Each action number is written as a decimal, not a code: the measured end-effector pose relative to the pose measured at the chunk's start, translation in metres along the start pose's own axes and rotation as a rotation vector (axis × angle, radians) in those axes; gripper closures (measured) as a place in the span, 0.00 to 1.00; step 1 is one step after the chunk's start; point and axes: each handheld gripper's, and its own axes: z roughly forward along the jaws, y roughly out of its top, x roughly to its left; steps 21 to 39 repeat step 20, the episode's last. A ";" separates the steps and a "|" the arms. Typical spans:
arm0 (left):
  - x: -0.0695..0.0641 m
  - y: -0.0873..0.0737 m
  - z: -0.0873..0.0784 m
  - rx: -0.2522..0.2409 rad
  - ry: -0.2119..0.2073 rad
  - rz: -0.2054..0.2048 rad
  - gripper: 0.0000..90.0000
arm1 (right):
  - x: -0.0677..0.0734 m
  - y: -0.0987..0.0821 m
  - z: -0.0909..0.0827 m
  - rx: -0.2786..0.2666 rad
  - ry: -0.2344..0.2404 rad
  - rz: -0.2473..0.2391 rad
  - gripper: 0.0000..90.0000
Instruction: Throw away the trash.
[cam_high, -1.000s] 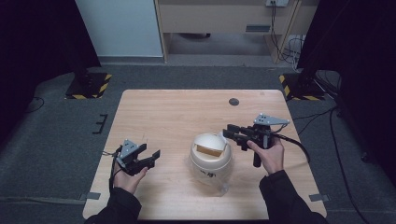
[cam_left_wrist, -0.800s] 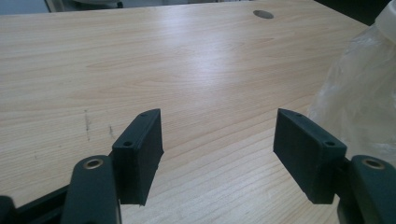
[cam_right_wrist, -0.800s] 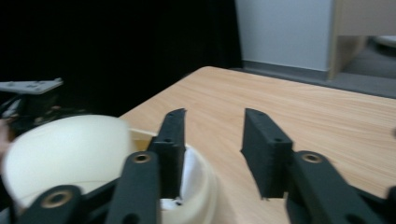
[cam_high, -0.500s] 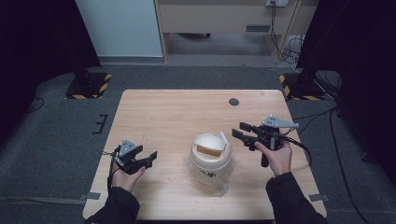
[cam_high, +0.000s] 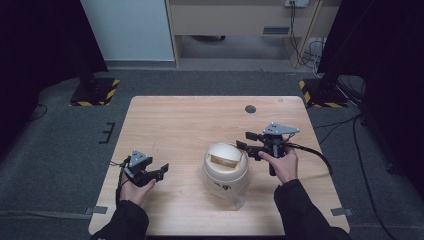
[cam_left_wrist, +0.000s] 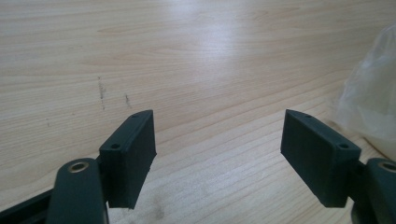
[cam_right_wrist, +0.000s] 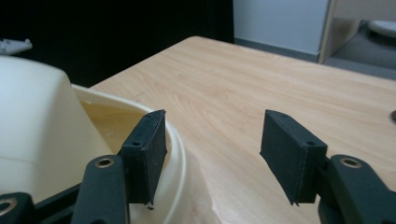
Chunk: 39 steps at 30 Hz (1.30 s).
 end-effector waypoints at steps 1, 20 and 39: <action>0.001 0.000 0.001 0.004 0.005 0.002 0.27 | -0.001 0.001 -0.003 -0.013 -0.007 0.000 0.43; 0.020 -0.012 0.017 0.145 0.087 -0.009 0.18 | -0.081 -0.082 -0.053 0.302 -0.312 0.096 0.20; 0.020 -0.012 0.017 0.145 0.087 -0.009 0.18 | -0.081 -0.082 -0.053 0.302 -0.312 0.096 0.20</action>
